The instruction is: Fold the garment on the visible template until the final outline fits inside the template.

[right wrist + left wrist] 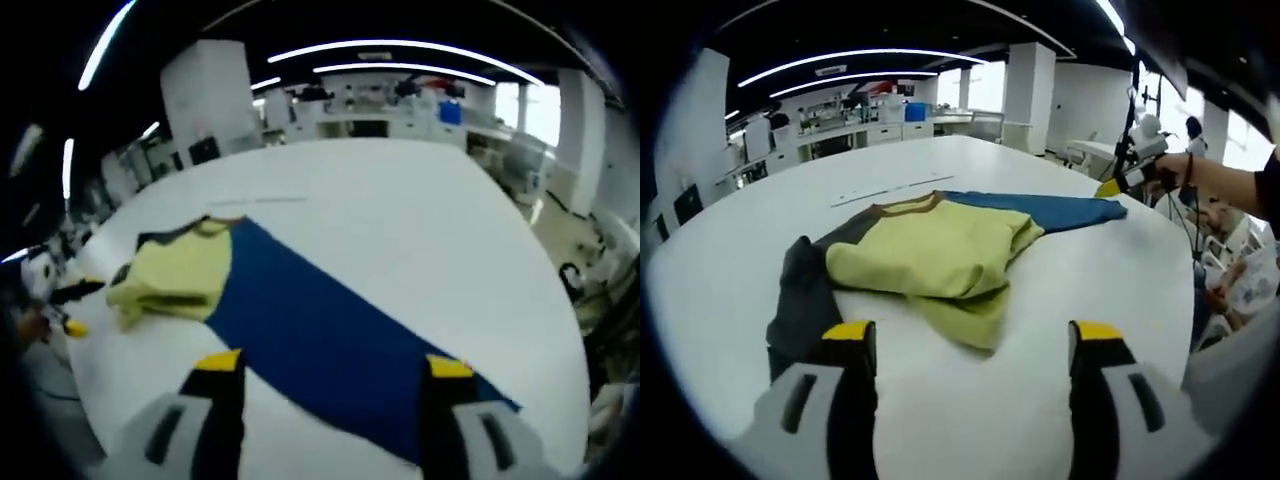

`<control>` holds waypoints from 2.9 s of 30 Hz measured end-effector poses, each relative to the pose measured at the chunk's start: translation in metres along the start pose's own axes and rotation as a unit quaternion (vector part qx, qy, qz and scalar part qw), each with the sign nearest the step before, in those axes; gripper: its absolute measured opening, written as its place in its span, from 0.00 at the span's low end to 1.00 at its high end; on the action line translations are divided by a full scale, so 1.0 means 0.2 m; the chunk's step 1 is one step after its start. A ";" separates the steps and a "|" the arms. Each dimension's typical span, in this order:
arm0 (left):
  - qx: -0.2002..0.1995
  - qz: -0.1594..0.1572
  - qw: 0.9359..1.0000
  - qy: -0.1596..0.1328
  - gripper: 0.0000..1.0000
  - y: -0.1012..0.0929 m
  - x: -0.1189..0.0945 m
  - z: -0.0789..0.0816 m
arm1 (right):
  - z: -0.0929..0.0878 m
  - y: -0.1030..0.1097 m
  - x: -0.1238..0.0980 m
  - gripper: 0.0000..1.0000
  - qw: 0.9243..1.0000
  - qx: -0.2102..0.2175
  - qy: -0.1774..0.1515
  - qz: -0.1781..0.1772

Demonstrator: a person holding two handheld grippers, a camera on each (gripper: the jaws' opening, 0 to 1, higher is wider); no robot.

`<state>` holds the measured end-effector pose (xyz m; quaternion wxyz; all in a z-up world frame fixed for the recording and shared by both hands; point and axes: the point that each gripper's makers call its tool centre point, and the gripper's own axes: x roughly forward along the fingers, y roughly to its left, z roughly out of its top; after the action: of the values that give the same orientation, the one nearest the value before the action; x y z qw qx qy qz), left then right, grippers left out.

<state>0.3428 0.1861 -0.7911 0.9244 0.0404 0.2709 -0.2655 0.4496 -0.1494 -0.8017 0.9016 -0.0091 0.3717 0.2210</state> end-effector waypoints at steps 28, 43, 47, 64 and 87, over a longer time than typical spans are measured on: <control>0.115 0.019 0.992 0.045 0.36 -0.05 0.22 -0.08 | -0.03 1.00 0.23 0.48 0.973 -0.128 0.002 0.190; 0.086 0.032 0.995 0.049 0.08 0.01 0.22 -0.09 | -0.02 1.19 0.39 0.28 0.962 -0.182 -0.012 0.204; 0.076 0.030 0.996 0.041 0.04 0.02 0.20 -0.08 | -0.02 1.21 0.42 0.22 0.959 -0.192 -0.021 0.206; -0.012 0.045 0.999 -0.012 0.01 0.07 0.05 0.07 | 0.04 1.22 0.44 0.00 0.954 -0.246 -0.040 0.170; -0.049 0.052 0.997 -0.034 0.01 0.08 -0.13 0.20 | 0.10 1.11 0.15 0.00 0.960 -0.214 -0.057 0.172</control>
<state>0.3520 0.2041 -0.7441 0.9464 0.0005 0.2497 -0.2048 0.3916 0.0659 -0.7750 0.8465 -0.1250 0.2601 0.4474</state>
